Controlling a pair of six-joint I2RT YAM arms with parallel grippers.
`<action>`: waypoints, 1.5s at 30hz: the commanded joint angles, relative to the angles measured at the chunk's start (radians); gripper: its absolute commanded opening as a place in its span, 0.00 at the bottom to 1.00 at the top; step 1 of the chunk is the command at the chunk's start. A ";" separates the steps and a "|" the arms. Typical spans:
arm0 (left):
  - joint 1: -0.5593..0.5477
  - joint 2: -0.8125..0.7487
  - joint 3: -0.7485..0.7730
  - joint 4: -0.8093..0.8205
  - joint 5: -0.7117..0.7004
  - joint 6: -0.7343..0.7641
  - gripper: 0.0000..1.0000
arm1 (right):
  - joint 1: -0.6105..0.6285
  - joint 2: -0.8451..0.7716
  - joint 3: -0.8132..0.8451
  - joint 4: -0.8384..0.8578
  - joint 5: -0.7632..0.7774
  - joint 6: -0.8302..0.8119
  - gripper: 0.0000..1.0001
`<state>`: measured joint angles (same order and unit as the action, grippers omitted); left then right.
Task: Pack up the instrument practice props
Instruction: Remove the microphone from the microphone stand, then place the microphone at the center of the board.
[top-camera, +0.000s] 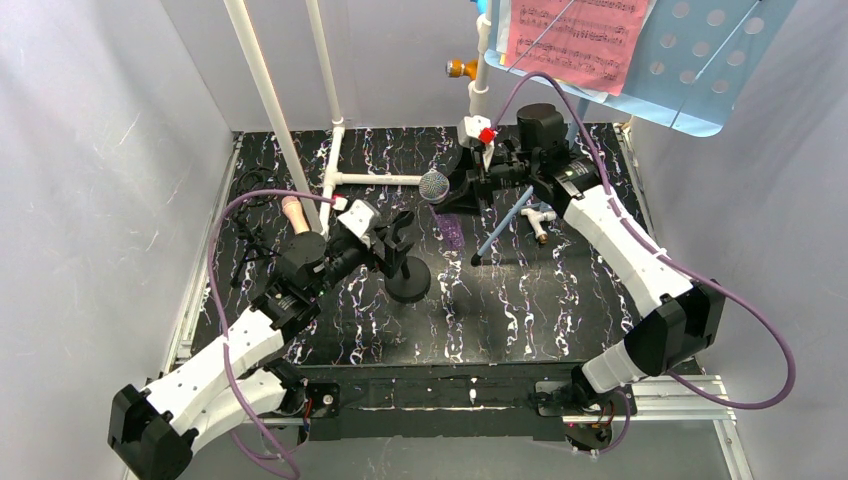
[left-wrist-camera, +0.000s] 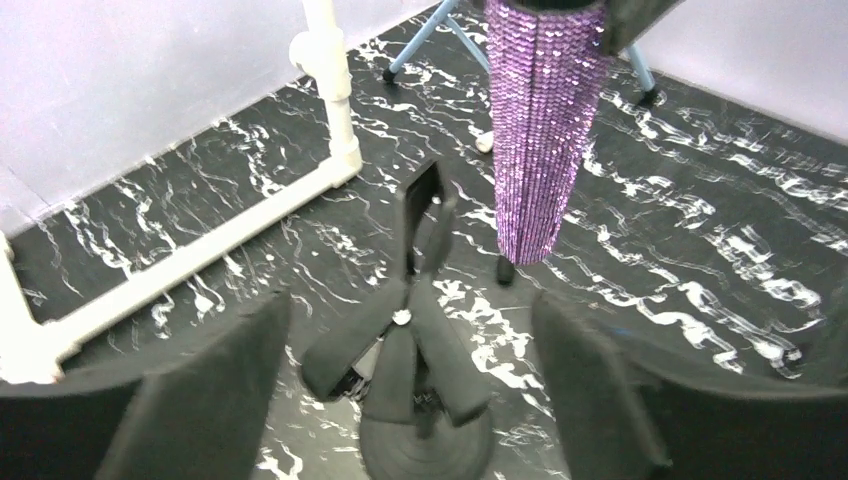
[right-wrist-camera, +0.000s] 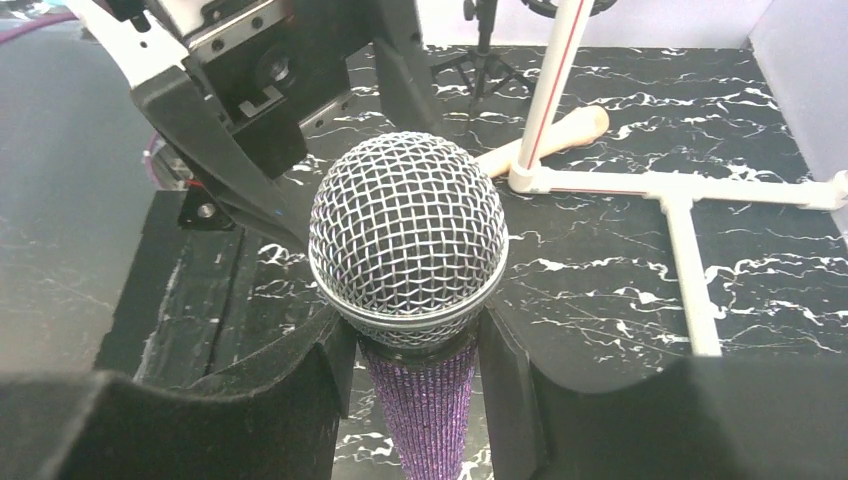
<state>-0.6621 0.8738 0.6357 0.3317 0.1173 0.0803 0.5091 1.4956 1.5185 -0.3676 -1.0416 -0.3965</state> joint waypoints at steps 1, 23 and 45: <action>0.003 -0.119 0.008 -0.060 -0.056 -0.148 0.98 | -0.010 -0.093 0.002 -0.021 -0.074 0.014 0.11; 0.002 -0.345 -0.025 -0.286 0.144 -0.722 0.98 | -0.006 -0.157 -0.388 0.722 -0.182 0.724 0.11; -0.487 -0.005 -0.005 -0.030 -0.461 -0.527 0.98 | 0.005 -0.117 -0.558 1.122 -0.109 1.112 0.09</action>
<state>-1.1248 0.8368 0.5808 0.1944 -0.1829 -0.4786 0.5064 1.3834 0.9516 0.6483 -1.1545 0.6731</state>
